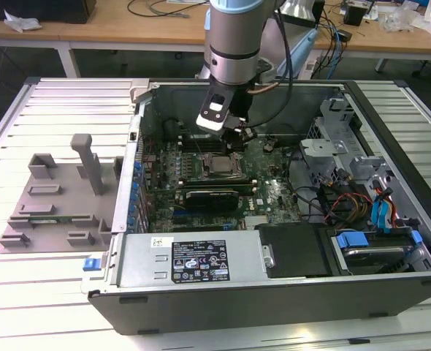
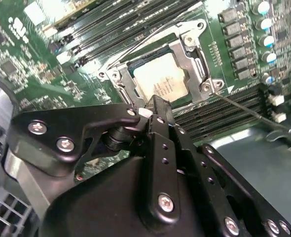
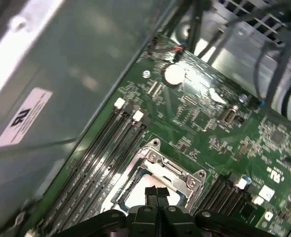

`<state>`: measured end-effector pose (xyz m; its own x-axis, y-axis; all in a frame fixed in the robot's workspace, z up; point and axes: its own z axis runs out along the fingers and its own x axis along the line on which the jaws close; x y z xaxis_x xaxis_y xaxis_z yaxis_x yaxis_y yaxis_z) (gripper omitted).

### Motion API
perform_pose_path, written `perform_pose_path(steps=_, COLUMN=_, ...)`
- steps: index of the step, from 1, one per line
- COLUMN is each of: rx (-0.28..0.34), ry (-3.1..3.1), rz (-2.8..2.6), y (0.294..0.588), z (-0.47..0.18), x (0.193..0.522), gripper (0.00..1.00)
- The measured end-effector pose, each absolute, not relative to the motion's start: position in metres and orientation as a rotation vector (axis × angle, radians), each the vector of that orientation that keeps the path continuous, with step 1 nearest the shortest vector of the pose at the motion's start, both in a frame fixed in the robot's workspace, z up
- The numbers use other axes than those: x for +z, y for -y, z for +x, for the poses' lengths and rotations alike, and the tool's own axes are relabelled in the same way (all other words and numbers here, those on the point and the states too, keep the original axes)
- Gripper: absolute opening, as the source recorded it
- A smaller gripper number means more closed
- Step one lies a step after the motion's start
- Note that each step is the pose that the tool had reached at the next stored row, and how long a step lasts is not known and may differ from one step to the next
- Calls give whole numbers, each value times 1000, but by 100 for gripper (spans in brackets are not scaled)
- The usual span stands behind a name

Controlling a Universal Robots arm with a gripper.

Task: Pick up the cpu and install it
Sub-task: 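Close the cpu cover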

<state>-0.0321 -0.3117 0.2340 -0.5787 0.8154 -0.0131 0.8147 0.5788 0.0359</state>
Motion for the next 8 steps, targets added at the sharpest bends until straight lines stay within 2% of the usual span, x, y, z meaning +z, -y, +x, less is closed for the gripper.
perform_pose_path(steps=8, rx=46, ry=-2941, rz=1032, y=312, z=-32, x=234, gripper=11)
